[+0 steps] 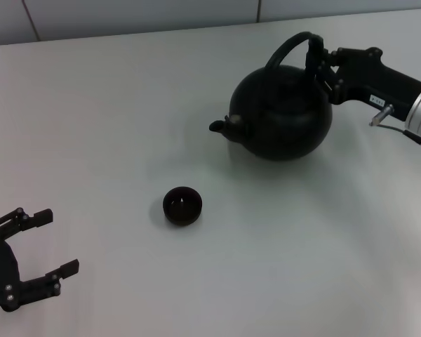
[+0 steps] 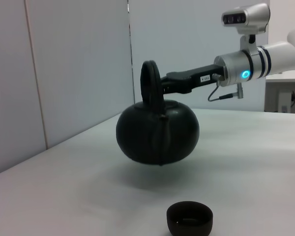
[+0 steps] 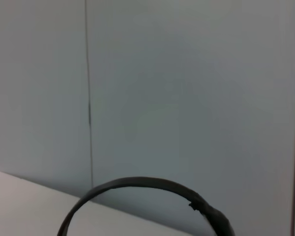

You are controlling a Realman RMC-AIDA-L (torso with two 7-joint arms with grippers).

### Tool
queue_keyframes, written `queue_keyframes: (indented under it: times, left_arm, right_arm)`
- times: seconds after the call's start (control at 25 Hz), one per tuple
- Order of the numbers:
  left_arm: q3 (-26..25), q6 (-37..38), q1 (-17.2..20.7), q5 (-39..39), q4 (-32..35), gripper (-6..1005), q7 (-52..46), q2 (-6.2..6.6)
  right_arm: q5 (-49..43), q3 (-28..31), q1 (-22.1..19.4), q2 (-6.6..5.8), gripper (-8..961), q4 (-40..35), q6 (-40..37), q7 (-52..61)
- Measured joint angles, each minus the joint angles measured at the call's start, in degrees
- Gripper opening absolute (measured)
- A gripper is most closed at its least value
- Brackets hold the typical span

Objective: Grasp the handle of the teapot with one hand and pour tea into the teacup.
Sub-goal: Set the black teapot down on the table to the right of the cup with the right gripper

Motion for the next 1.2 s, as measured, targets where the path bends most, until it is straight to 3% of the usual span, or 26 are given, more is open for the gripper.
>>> queue_keyframes:
  times: [1.04,1.2]
  left_arm:
    - [0.0,0.0,0.0,0.0,0.0,849,0.0,0.00]
    - [0.0,0.0,0.0,-0.1,0.0,849,-0.1,-0.05]
  right_arm:
    - [0.0,0.1,0.4,0.26,164,2.9,3.2,-0.7]
    - [0.0,0.6,0.1,0.27,298,2.9,2.9,-0.7]
